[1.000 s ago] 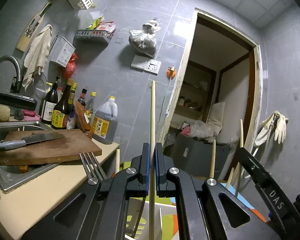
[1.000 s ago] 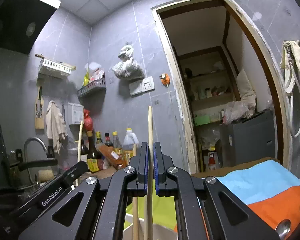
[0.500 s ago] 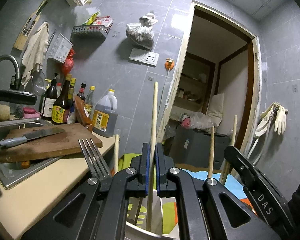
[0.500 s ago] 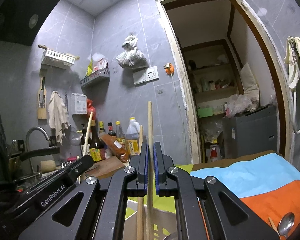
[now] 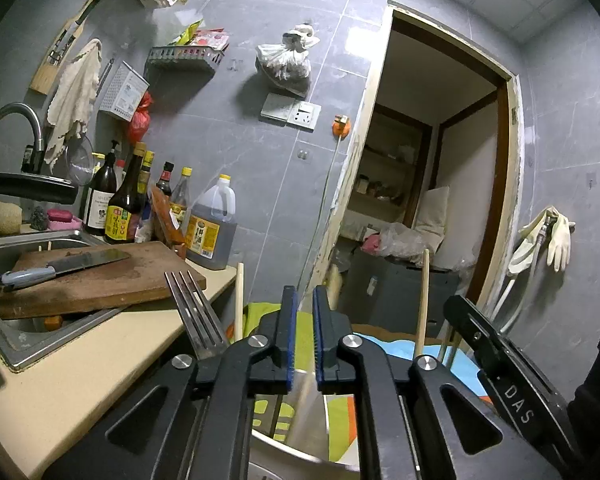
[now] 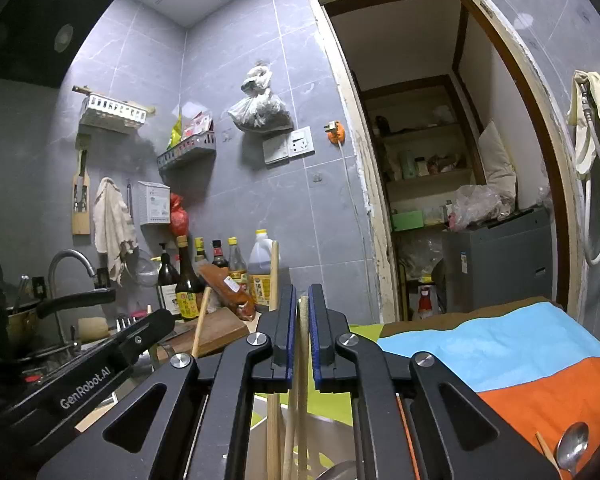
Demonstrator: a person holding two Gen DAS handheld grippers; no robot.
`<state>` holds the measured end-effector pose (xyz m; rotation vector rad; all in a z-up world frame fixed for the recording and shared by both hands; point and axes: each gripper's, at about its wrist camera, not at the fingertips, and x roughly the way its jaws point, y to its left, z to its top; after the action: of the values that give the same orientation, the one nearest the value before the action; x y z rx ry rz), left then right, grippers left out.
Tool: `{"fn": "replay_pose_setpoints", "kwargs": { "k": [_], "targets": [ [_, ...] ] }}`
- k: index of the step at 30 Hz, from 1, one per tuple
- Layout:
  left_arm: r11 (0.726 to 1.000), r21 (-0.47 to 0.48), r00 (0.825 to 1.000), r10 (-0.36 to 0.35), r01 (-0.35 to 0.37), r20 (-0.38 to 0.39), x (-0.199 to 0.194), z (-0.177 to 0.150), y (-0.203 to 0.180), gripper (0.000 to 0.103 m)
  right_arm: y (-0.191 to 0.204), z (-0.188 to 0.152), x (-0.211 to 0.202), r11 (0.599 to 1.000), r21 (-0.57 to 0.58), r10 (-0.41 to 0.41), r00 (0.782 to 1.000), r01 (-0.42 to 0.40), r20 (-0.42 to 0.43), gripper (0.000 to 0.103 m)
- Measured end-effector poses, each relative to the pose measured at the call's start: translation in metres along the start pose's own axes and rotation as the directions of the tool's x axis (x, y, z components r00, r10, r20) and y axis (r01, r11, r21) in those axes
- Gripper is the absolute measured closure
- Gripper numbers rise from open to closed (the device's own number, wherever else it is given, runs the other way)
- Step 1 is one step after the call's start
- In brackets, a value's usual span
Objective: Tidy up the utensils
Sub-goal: 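Carry both chopsticks up to the caddy with both tools, then open both tools to drop the chopsticks into the caddy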
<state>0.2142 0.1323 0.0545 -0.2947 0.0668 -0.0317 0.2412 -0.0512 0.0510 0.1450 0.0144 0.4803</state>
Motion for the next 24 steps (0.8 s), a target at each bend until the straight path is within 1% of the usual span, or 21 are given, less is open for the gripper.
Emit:
{"fn": "replay_pose_setpoints", "kwargs": {
  "k": [1,3,4,5,6,8,10,12,14,15,17,19,21,22,23,24],
  "targets": [
    [1.000,-0.003,1.000,-0.003,0.003,0.004,-0.001,0.000,0.000,0.091,0.000,0.000,0.000,1.000,0.000,0.000,1.000,0.000,0.002,0.096],
    [1.000,-0.008,1.000,-0.007,0.007,0.010,-0.002,0.001,0.001,0.088,0.000,0.000,0.000,1.000,0.001,0.001,1.000,-0.001,0.005,0.094],
    [1.000,-0.009,1.000,-0.009,0.009,0.014,-0.003,0.001,0.001,0.086,0.000,0.001,-0.001,1.000,0.001,0.000,1.000,0.000,0.009,0.091],
    [1.000,-0.009,1.000,-0.009,0.010,0.018,-0.003,0.002,0.001,0.086,0.000,0.002,-0.001,1.000,0.002,0.001,1.000,-0.001,0.013,0.085],
    [1.000,-0.007,1.000,-0.009,0.009,0.021,-0.004,0.002,0.000,0.085,-0.001,0.003,-0.002,1.000,0.003,0.000,1.000,0.000,0.018,0.082],
    [1.000,-0.009,1.000,-0.009,0.010,0.026,-0.005,0.004,0.001,0.083,-0.003,0.007,-0.004,1.000,0.005,-0.005,1.000,0.005,0.029,0.081],
    [1.000,-0.017,1.000,-0.006,0.007,0.027,-0.006,0.005,0.001,0.076,-0.006,0.012,-0.005,1.000,0.014,-0.010,0.999,0.009,0.037,0.079],
    [1.000,-0.016,1.000,0.002,-0.002,0.016,-0.005,0.007,0.000,0.075,-0.008,0.017,-0.007,1.000,0.019,-0.013,0.999,0.012,0.040,0.076],
    [1.000,-0.009,1.000,0.011,-0.011,0.012,-0.004,0.011,-0.002,0.074,-0.010,0.022,-0.008,1.000,0.019,-0.012,0.999,0.012,0.035,0.064],
    [1.000,0.000,1.000,0.014,-0.014,0.013,-0.004,0.014,-0.005,0.072,-0.012,0.025,-0.009,1.000,0.020,-0.011,0.999,0.010,0.032,0.061],
    [1.000,0.020,1.000,0.016,-0.017,0.022,-0.007,0.018,-0.010,0.067,-0.015,0.029,-0.014,1.000,0.007,-0.010,0.999,0.010,0.032,0.052],
    [0.999,0.039,1.000,0.024,-0.025,0.019,-0.008,0.020,-0.014,0.062,-0.017,0.034,-0.019,0.999,-0.030,-0.021,0.999,0.022,0.027,0.051],
    [0.998,0.051,1.000,0.024,-0.023,-0.007,-0.008,0.023,-0.019,0.060,-0.019,0.038,-0.023,0.998,-0.058,-0.036,0.999,0.037,0.018,0.049],
    [0.998,0.055,0.999,0.029,-0.028,-0.018,-0.009,0.024,-0.021,0.058,-0.021,0.040,-0.026,0.997,-0.065,-0.035,0.999,0.036,0.012,0.046],
    [0.997,0.066,0.999,0.033,-0.031,-0.032,-0.010,0.024,-0.025,0.057,-0.024,0.042,-0.028,0.997,-0.071,-0.033,0.999,0.034,0.006,0.040],
    [0.997,0.076,0.999,0.034,-0.031,-0.042,-0.011,0.024,-0.028,0.052,-0.027,0.045,-0.032,0.996,-0.077,-0.036,0.999,0.036,0.004,0.037]
  ]
}}
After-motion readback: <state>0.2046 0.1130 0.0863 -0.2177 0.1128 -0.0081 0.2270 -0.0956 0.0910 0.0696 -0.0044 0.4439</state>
